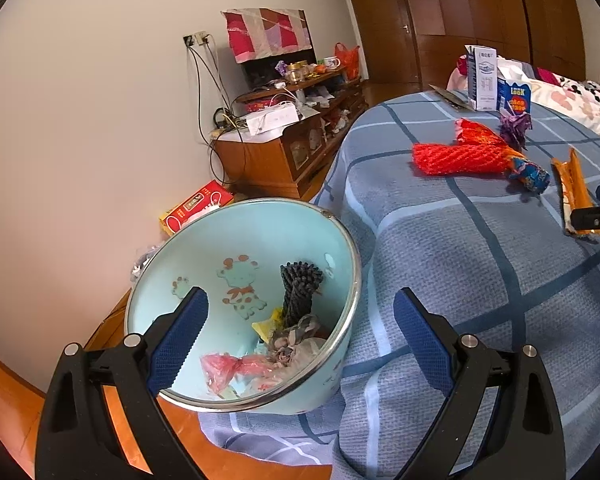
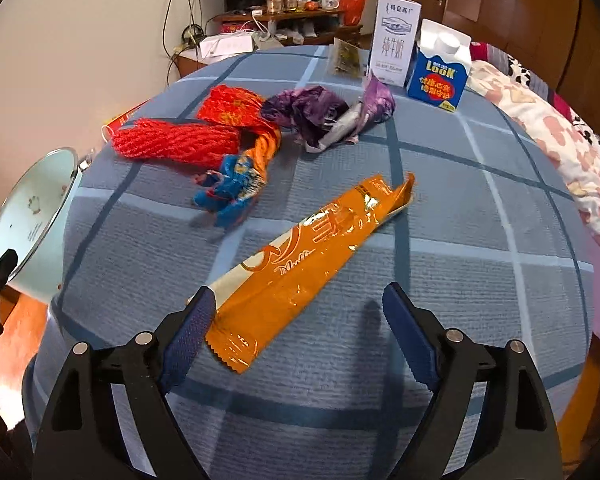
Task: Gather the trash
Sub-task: 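Grasp the orange candy wrapper with the right gripper while the left gripper approaches the red mesh bag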
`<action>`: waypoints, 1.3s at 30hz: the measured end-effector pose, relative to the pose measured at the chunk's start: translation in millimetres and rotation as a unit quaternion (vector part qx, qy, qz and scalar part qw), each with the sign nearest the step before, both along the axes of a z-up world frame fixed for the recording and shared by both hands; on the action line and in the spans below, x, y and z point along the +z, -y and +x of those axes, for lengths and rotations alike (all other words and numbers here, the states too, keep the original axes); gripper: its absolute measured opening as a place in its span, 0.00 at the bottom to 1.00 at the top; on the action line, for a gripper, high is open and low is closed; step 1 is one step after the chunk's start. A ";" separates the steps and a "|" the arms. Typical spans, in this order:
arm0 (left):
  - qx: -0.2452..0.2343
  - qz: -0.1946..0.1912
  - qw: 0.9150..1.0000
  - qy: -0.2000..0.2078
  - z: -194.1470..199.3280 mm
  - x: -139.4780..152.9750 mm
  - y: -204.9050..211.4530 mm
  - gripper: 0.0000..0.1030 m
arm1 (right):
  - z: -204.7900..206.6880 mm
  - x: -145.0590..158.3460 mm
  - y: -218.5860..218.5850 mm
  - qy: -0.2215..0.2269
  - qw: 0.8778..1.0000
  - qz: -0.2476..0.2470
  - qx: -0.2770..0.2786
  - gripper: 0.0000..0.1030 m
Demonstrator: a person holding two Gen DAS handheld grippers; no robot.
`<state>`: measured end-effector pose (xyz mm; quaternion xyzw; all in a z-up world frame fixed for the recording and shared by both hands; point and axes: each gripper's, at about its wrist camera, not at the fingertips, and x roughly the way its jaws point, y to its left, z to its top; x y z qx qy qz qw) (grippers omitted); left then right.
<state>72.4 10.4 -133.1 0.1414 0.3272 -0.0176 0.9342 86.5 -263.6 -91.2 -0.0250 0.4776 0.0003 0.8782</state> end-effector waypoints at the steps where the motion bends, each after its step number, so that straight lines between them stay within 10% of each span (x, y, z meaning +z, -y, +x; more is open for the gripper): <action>1: -0.001 0.001 1.000 0.000 0.1 0.2 -0.4 0.89 | -2.2 0.7 3.5 0.000 1.000 -0.005 0.001 0.81; 8: 0.005 0.000 1.000 0.002 1.4 1.2 -2.3 0.89 | -21.3 9.3 57.3 0.014 0.998 -0.054 -0.037 0.81; 17: -0.008 0.007 1.000 0.017 13.1 10.9 18.3 0.89 | -21.7 11.2 57.6 0.031 0.999 -0.002 -0.029 0.81; 26: -0.036 0.008 0.999 0.022 36.1 16.9 58.0 0.89 | -18.2 5.9 62.8 0.028 0.999 0.021 -0.012 0.22; 39: -0.068 -0.013 0.998 -0.009 104.2 16.2 117.7 0.74 | -15.9 24.0 115.1 0.089 0.995 0.022 -0.049 0.18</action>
